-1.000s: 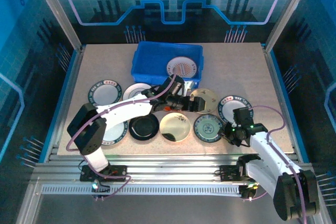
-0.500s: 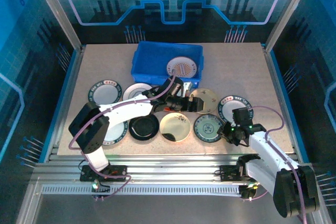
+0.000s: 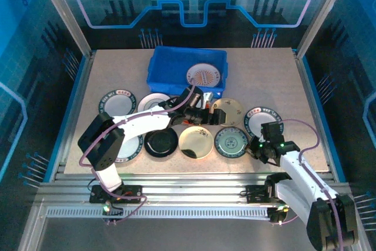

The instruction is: Place the plates into the plastic bin on the countertop

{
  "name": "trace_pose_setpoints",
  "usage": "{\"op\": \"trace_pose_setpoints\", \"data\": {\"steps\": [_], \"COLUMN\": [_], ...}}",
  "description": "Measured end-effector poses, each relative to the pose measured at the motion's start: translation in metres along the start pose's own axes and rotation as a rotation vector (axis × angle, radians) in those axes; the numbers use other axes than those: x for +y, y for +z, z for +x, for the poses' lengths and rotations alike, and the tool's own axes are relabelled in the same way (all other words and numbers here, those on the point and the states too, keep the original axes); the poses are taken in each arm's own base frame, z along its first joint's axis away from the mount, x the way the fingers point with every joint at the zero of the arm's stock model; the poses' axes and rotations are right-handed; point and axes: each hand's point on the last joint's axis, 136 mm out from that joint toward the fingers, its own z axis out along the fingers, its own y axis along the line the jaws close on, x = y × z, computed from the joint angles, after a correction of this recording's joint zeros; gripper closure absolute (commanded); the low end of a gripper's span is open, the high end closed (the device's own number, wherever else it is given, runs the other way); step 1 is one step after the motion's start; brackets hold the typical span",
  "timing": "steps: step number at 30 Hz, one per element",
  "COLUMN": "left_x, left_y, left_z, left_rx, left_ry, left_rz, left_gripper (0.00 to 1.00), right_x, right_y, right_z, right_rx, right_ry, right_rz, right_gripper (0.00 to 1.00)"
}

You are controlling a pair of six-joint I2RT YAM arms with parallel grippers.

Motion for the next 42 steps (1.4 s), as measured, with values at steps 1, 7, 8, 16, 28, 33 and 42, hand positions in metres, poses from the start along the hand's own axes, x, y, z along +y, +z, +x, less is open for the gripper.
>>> {"op": "trace_pose_setpoints", "data": {"steps": [1,7,8,16,28,33,42], "left_x": [0.001,0.01,0.014,0.026,0.002,0.011,0.019], "left_y": [0.0,-0.005,-0.007,-0.022,-0.022,-0.023,-0.028], "left_z": [-0.001,-0.006,-0.006,-0.01,-0.015,-0.015,-0.014], "left_rx": [-0.002,-0.014,-0.017,-0.052,-0.068,-0.067,-0.075], "left_ry": [-0.002,-0.017,-0.023,-0.065,-0.149,-0.194,-0.273], "left_rz": [-0.001,-0.012,-0.016,0.009,0.167,0.19,0.229], "left_gripper": [0.08,0.08,0.08,0.11,0.9,1.0,1.0], "right_x": [0.0,0.001,0.003,0.048,0.103,0.121,0.138], "right_y": [-0.002,-0.021,-0.027,-0.077,-0.079,-0.082,-0.069], "right_z": [0.001,0.007,0.007,-0.01,-0.015,-0.025,-0.036], "right_rx": [-0.003,-0.006,-0.007,-0.061,0.003,-0.022,-0.037], "right_ry": [-0.001,-0.009,-0.013,-0.085,-0.116,-0.136,-0.186], "right_rz": [-0.003,-0.007,-0.008,-0.105,-0.293,-0.347,-0.366], "right_gripper": [1.0,1.0,1.0,1.0,1.0,0.86,1.0]}}
